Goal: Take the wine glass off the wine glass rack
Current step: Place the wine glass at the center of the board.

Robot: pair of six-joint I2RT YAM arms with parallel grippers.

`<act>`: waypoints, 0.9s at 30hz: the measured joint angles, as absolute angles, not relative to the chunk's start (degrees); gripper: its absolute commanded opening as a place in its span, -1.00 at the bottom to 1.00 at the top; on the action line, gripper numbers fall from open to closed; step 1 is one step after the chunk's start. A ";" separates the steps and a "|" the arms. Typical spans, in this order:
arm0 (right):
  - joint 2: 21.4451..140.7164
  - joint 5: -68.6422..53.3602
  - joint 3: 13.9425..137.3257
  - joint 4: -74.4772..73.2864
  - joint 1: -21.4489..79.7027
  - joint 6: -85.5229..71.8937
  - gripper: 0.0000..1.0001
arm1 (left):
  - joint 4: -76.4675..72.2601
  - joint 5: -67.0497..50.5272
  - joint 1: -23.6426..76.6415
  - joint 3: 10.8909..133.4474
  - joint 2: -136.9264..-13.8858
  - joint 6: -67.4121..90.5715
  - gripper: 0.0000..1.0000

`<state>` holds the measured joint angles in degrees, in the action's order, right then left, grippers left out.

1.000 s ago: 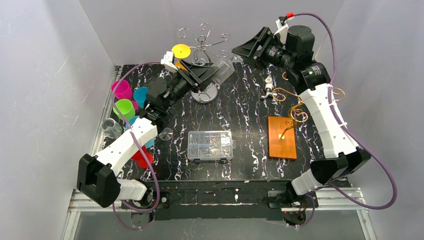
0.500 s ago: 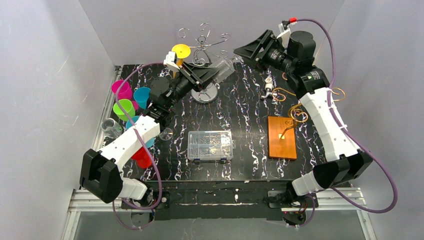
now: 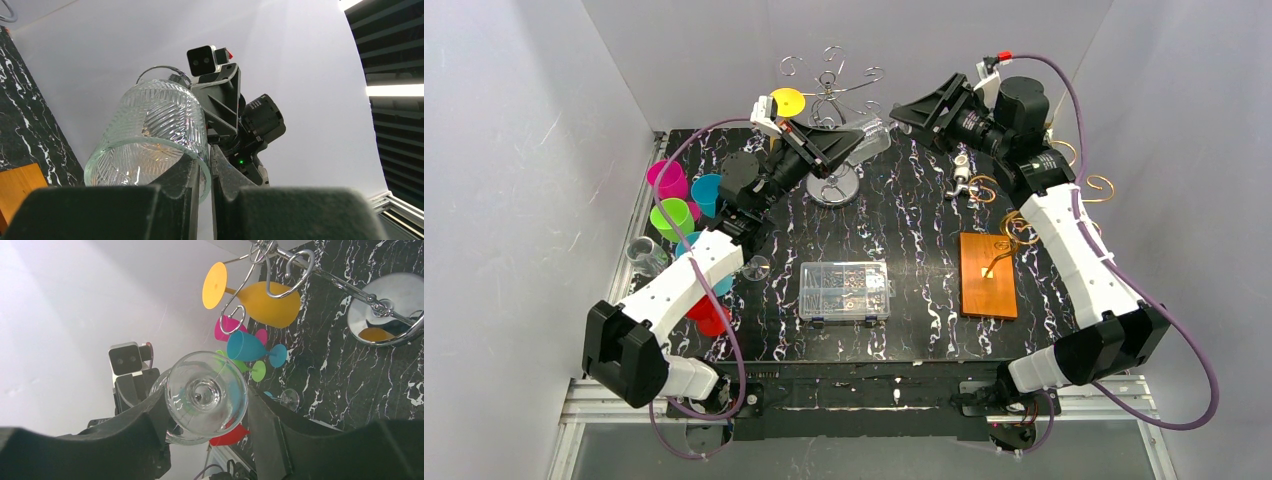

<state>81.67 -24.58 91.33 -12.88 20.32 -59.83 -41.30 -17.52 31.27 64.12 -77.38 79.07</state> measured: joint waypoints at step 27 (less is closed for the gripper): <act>80.75 -14.04 103.07 -35.18 21.12 -40.36 0.97 | 5.63 -9.74 31.66 74.37 -69.45 60.38 -1.00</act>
<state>80.75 -14.04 103.07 -35.18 21.12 -40.36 5.63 -9.74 31.66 74.37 -69.45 60.38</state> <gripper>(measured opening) 0.983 0.065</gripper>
